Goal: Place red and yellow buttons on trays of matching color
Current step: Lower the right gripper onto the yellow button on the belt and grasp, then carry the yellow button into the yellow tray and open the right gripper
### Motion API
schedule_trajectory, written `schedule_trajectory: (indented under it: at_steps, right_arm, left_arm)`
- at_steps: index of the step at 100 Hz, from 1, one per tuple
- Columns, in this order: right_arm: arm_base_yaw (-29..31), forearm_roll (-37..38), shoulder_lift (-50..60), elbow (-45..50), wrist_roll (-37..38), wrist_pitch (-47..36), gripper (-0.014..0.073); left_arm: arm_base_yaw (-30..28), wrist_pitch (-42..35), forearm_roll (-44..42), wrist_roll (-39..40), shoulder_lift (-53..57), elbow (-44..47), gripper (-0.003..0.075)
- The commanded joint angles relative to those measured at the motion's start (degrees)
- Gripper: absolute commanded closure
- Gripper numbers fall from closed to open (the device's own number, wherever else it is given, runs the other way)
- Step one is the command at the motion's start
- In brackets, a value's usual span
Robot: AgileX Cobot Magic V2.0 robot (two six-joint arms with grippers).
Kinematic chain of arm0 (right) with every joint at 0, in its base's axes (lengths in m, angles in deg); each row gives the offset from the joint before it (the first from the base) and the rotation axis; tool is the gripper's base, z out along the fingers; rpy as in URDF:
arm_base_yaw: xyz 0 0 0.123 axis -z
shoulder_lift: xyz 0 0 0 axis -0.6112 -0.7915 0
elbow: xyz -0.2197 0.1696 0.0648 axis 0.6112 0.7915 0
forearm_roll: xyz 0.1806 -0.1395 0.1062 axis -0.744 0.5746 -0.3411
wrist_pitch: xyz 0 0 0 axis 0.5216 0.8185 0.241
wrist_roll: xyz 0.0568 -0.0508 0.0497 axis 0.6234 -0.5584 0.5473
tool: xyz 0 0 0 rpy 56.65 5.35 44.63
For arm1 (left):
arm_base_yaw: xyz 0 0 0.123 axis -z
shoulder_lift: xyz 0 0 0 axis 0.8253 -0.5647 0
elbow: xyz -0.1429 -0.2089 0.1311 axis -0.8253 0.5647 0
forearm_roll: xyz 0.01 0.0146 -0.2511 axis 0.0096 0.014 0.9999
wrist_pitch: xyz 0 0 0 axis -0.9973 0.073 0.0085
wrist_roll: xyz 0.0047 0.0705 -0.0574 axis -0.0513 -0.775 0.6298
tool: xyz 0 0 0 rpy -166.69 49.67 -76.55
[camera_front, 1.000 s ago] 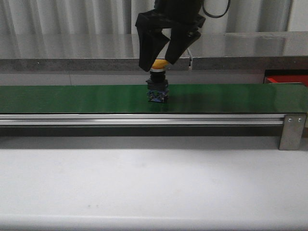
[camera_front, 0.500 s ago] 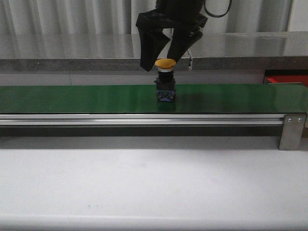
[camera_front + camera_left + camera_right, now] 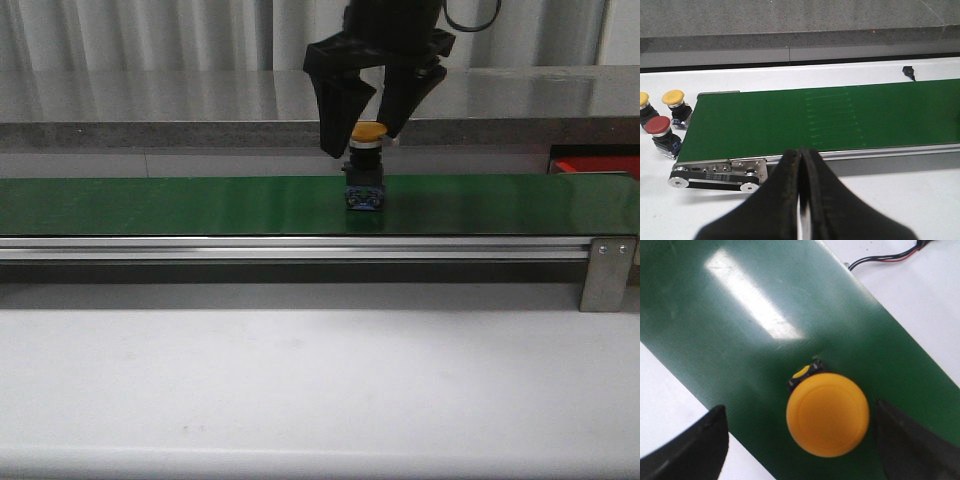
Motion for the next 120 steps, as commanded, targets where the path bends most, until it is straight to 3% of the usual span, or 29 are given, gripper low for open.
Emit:
schedule_trajectory:
  at_steps: [1,20,29,80,106,120]
  right_arm:
    - [0.19,0.39,3.40,-2.03,0.44,-1.07,0.0029]
    - [0.21,4.56,3.40,-2.03,3.75,-0.38,0.0270]
    - [0.21,6.33,3.40,-2.03,4.94,0.39,0.0318]
    - [2.70,7.42,8.68,-3.32,4.60,4.05,0.0326]
    - [15.91,-4.59,15.20,-3.88,-0.39,10.71,0.0326]
    - [24.86,-5.55,18.87,-3.88,-0.59,12.68,0.0326]
  left_arm:
    - [0.40,-4.15,1.12,-0.02,-0.28,-1.52,0.0741]
    - [0.40,-4.15,1.12,-0.02,-0.28,-1.52,0.0741]
    - [0.40,-4.15,1.12,-0.02,-0.28,-1.52,0.0741]
    - [0.40,-4.15,1.12,-0.02,-0.28,-1.52,0.0741]
    - [0.40,-4.15,1.12,-0.02,-0.28,-1.52,0.0741]
    - [0.40,-4.15,1.12,-0.02,-0.28,-1.52,0.0741]
